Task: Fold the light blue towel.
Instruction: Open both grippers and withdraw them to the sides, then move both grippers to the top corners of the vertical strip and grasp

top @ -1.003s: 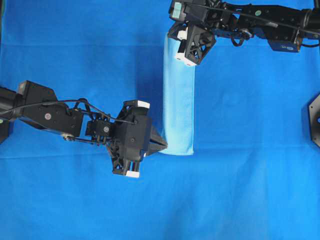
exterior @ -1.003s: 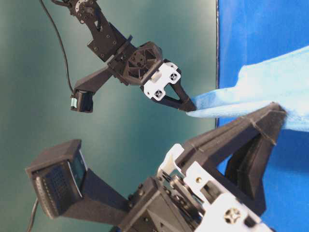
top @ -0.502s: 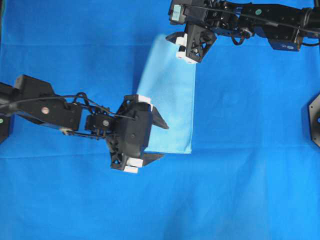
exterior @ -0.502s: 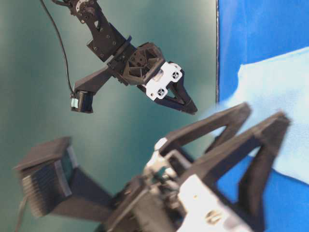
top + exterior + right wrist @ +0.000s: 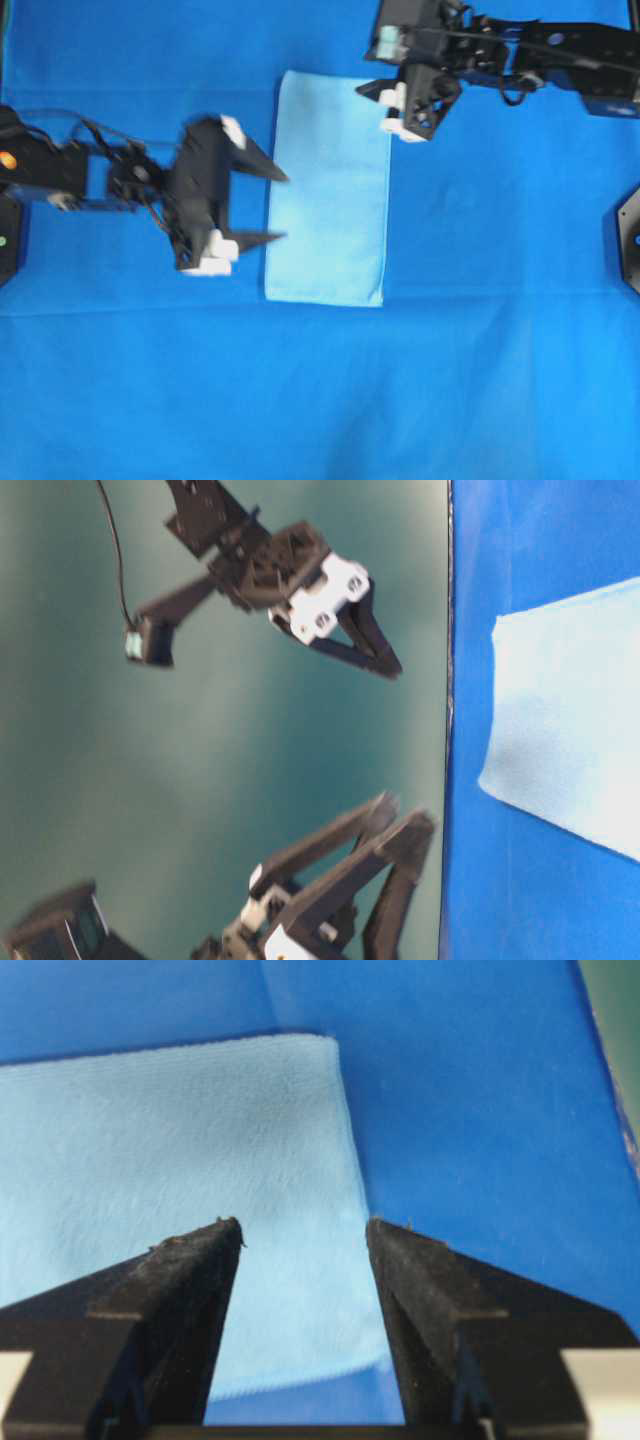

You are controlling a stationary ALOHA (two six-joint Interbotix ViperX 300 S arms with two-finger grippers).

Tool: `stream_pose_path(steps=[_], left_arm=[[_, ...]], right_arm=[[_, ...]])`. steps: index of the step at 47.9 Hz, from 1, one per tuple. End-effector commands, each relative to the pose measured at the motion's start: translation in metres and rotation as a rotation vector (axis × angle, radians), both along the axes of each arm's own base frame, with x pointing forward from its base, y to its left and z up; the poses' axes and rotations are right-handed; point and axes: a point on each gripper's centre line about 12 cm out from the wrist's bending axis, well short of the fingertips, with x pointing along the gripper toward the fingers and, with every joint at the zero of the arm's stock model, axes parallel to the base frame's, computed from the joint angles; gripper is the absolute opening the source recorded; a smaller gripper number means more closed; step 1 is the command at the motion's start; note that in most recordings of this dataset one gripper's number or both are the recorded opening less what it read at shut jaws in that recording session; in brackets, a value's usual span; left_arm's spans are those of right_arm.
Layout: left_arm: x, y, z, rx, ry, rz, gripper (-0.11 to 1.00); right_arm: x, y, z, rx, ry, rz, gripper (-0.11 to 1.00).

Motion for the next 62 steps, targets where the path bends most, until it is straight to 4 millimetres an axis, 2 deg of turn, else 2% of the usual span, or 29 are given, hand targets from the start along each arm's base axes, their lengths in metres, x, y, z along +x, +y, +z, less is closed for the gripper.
stream_pose_path(steps=[1,8,16,25,53,62], left_arm=[[-0.012,0.012,0.015,0.005,-0.087,0.039,0.79],[-0.041,0.026,0.019,0.013,-0.162,0.094,0.78],[-0.070,0.031,0.016,0.007,-0.193,0.131,0.78],[-0.087,0.032,0.017,-0.002,-0.214,0.152,0.77],[-0.082,0.033,0.015,-0.003,-0.197,0.155,0.77],[-0.071,0.039,0.014,-0.002,-0.188,0.167,0.77]], right_arm=[[-0.011,0.009,0.016,-0.014,-0.080,0.004,0.57],[-0.038,0.022,0.017,0.005,-0.143,-0.015,0.57],[-0.076,0.041,0.020,0.036,-0.228,-0.044,0.57],[-0.101,0.055,0.022,0.059,-0.294,-0.058,0.57],[-0.090,0.051,0.016,0.078,-0.267,-0.067,0.57],[-0.079,0.044,0.013,0.103,-0.247,-0.090,0.57]])
